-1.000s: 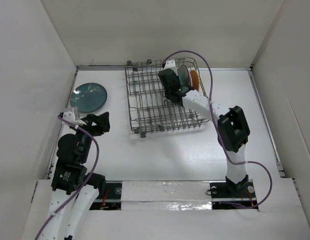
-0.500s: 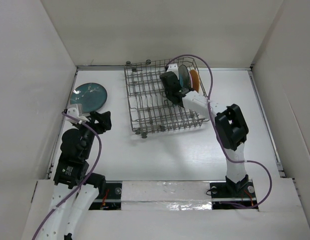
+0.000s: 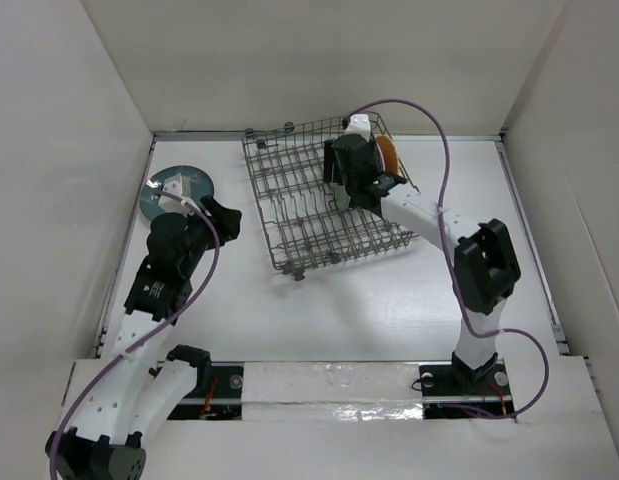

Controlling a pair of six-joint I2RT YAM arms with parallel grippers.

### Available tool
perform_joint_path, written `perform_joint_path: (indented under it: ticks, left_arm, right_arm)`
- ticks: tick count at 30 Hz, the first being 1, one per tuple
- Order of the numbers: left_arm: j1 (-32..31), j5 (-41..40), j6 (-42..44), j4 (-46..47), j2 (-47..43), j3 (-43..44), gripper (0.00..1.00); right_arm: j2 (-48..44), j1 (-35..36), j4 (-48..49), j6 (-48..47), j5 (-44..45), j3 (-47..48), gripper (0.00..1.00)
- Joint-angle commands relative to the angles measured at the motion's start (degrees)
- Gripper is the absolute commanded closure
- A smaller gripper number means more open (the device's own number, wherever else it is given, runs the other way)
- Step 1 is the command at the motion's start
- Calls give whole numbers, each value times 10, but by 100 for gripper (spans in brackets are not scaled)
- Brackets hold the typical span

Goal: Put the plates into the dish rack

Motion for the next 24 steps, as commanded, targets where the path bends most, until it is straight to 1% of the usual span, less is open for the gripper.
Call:
perform_joint_path:
  ticks: [1,2,4,5,6,7,9,10,11,12,13,14,15,16,17,18,19,20,21,22,23,24]
  left_arm:
    - [-2,19,-53,60,39,27,52]
    - [-2,21,-63,60,39,27,56]
    - [-2,21,-96,80,69,24,74]
    - [-2,20,-108,92,88,21,84]
    - [-2,15,-122,103,96,17,98]
    - [-2,11,-146,116,104,12,100]
    - [-2,-22,-167,128,128,13,100]
    - [-2,-33,-177,131,134,13,100]
    - [-2,-62,-193,135,140,13,100]
    - [-2,-79,-201,138,150,14,100]
    - [15,-94,-213,136,154,15,100]
    - [29,-91,-235,138,161,11,93]
    - [44,-88,-248,146,170,7,83]
    - [61,-81,-263,153,174,2,77]
    - [99,-64,-274,164,178,-15,68]
    - [121,-51,-296,193,192,-25,55]
    - [146,-37,-306,204,203,-33,52]
    - [191,-11,-310,210,219,-28,50]
    - [207,-10,-309,202,256,-20,48]
    - [222,-15,-299,194,273,-10,41]
    - [233,-22,-293,189,290,6,39]
    - [254,-26,-290,181,318,9,35]
  right_arm:
    - [-70,10,55,3,-6,-10,26]
    - [-79,10,55,3,-8,-16,26]
    - [-112,10,65,3,-22,-38,21]
    - [-123,10,68,3,-29,-46,20]
    - [-136,10,73,3,-35,-54,20]
    - [-162,10,77,3,-42,-75,20]
    - [-192,16,83,4,-48,-102,19]
    - [-209,22,102,5,-60,-117,20]
    - [-246,22,110,11,-69,-152,28]
    - [-266,30,131,16,-79,-173,40]
    - [-286,39,144,23,-107,-196,59]
    - [-323,45,156,40,-120,-241,90]
    - [-341,52,188,47,-132,-264,97]
    - [-356,66,201,53,-152,-284,100]
    - [-368,72,208,61,-155,-297,100]
    - [-381,77,214,62,-155,-309,100]
    - [-385,77,211,60,-153,-311,98]
    - [-388,77,205,60,-152,-311,93]
    - [-393,77,188,60,-152,-313,90]
    - [-398,77,184,59,-151,-316,86]
    - [-404,77,183,58,-154,-323,79]
    - [-412,77,186,59,-155,-332,76]
